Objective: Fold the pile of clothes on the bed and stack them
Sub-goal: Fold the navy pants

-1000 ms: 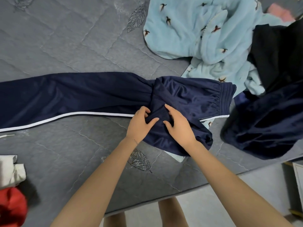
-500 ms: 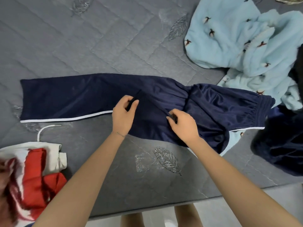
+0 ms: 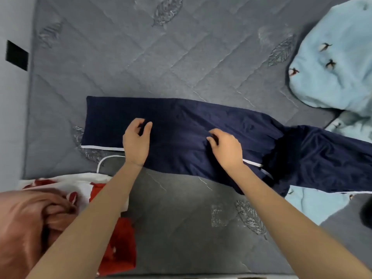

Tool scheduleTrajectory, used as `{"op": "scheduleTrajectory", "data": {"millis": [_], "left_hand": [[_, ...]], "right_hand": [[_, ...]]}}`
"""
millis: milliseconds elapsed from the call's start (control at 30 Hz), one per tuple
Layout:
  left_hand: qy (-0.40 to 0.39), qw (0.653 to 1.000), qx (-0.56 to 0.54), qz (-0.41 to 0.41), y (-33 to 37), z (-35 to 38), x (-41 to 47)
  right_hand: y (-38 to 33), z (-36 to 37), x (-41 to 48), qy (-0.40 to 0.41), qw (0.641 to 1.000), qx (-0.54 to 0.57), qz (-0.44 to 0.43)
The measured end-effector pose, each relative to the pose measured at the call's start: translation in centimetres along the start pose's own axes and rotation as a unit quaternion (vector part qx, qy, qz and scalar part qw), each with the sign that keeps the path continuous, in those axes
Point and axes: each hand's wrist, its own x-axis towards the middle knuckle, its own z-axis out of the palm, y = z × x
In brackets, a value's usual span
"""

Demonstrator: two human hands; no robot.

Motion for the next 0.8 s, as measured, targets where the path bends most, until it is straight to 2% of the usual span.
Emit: {"op": "scheduleTrajectory", "data": {"millis": [100,167,267,467,800], "left_hand": [[0.024,1.0,-0.01,-0.004,0.1,-0.6,0.8],[0.06,0.998,-0.015,-0.027,-1.8,-5.1,4.9],[0.07,0.997,-0.001,-0.027,-2.5,-5.4,5.6],[0.09,0.995,-0.002,-0.034,-4.8,-7.4,8.2],[0.138,0.986,0.045,-0.079,-7.9,-8.6,11.2]], "right_hand": [[0.6,0.3,0.3,-0.023,1.0,0.002,0.018],[-3.6,3.6,2.5,-0.042,0.999,-0.009,0.018],[-3.9,3.7,2.9,-0.026,0.999,-0.028,0.024],[-7.6,4.6,6.0,0.027,0.999,-0.018,-0.01],[-10.9,5.9,9.3,0.006,0.993,-0.094,-0.076]]}}
